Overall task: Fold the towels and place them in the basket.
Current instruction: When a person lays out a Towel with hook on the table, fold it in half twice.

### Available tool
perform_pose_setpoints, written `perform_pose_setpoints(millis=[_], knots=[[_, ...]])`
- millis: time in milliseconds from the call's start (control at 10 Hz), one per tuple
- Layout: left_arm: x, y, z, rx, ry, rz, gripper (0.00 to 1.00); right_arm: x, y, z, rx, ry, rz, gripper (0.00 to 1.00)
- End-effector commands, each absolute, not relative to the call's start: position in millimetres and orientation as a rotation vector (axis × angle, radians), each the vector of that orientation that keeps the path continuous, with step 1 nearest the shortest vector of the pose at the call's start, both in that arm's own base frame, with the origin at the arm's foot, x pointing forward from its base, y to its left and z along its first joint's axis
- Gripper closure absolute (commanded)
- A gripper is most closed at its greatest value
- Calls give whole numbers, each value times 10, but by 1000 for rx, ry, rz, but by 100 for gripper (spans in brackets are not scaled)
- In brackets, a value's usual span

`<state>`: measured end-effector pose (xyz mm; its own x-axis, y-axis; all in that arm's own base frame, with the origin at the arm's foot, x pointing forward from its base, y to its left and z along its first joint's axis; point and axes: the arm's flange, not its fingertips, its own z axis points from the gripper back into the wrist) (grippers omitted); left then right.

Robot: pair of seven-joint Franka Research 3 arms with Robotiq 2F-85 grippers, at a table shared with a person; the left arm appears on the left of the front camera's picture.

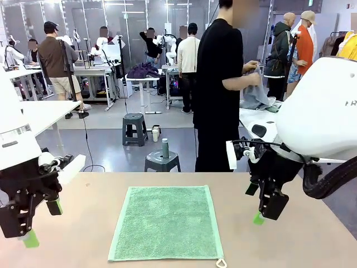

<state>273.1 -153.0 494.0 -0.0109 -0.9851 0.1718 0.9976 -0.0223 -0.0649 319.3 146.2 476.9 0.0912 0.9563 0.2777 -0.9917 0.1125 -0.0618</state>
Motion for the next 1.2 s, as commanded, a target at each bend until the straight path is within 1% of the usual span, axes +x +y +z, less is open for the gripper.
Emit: perform_pose_setpoints(millis=[0,200,300,400,600,800,900,1100], knots=[[2754,-1543,4960,-179,-83,-1583,0,3175,1437,4775,148,-269,1466,0],[2730,-1532,4940,-188,-83,-1583,0,3175,1437,4775,148,-269,1466,0],[2759,-1689,4683,-122,-65,-1559,0,3193,1462,4776,156,-277,1457,0],[2744,-1829,4477,-133,-92,-1584,0,3193,1582,4626,118,-275,1435,0],[2710,-2021,4163,-75,-113,-1601,0,3172,1779,4416,101,-262,1457,0],[2643,-2184,3922,-39,-132,-1600,0,3146,1973,4093,62,-207,1530,0],[2617,-2244,3799,-18,-121,-1578,0,3138,2046,3903,70,-180,1582,0],[2599,-2321,3606,20,-128,-1554,0,3106,2138,3667,96,-185,1637,0]])
